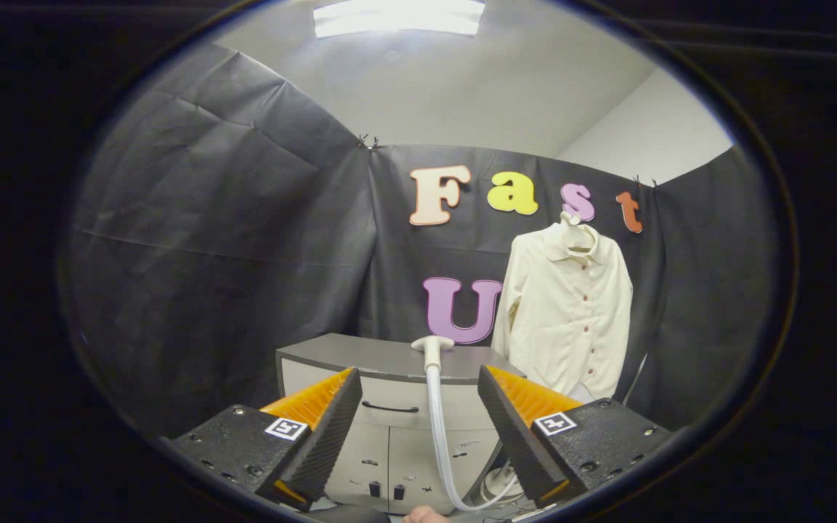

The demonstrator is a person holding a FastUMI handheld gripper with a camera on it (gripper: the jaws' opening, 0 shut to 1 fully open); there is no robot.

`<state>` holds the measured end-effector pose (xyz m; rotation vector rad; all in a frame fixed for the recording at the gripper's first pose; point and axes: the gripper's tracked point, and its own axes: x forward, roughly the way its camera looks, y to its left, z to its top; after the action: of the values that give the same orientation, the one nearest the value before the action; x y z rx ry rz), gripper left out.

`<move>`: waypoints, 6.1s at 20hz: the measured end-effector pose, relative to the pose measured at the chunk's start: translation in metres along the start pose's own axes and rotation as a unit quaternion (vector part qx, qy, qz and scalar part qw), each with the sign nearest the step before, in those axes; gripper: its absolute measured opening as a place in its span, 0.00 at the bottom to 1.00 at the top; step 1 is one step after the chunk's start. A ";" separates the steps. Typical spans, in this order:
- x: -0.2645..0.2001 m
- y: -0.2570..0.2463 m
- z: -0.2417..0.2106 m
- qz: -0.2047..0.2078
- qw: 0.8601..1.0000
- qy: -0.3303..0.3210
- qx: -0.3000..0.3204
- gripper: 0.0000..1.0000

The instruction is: Iron the clothes twice with a garment steamer, once on the left side and once on the right side.

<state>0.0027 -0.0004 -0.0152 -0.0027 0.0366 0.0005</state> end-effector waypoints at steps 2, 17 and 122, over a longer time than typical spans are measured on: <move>0.002 0.001 -0.002 0.001 1.000 0.003 -0.003 0.98; 0.082 -0.027 -0.028 -0.014 0.999 0.029 0.038 0.98; 0.287 -0.327 -0.093 -0.048 0.978 -0.024 0.201 0.33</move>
<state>0.2860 -0.3279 -0.1180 0.4014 -0.0123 -0.1030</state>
